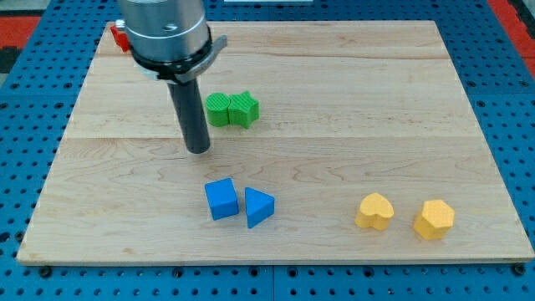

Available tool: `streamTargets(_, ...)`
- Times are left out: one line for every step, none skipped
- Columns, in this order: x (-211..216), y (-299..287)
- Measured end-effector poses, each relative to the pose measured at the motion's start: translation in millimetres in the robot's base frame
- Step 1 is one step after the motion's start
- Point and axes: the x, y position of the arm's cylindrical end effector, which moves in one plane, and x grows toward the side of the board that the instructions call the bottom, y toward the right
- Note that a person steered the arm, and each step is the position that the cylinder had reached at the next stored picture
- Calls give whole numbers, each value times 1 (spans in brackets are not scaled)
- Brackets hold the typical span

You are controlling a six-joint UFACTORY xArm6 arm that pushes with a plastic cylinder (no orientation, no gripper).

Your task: Push the blue triangle to the bottom right of the blue cube

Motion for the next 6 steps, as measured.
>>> streamTargets(-7, 29)
streamTargets(-9, 72)
streamTargets(39, 101)
streamTargets(89, 100)
streamTargets(92, 105)
streamTargets(103, 83)
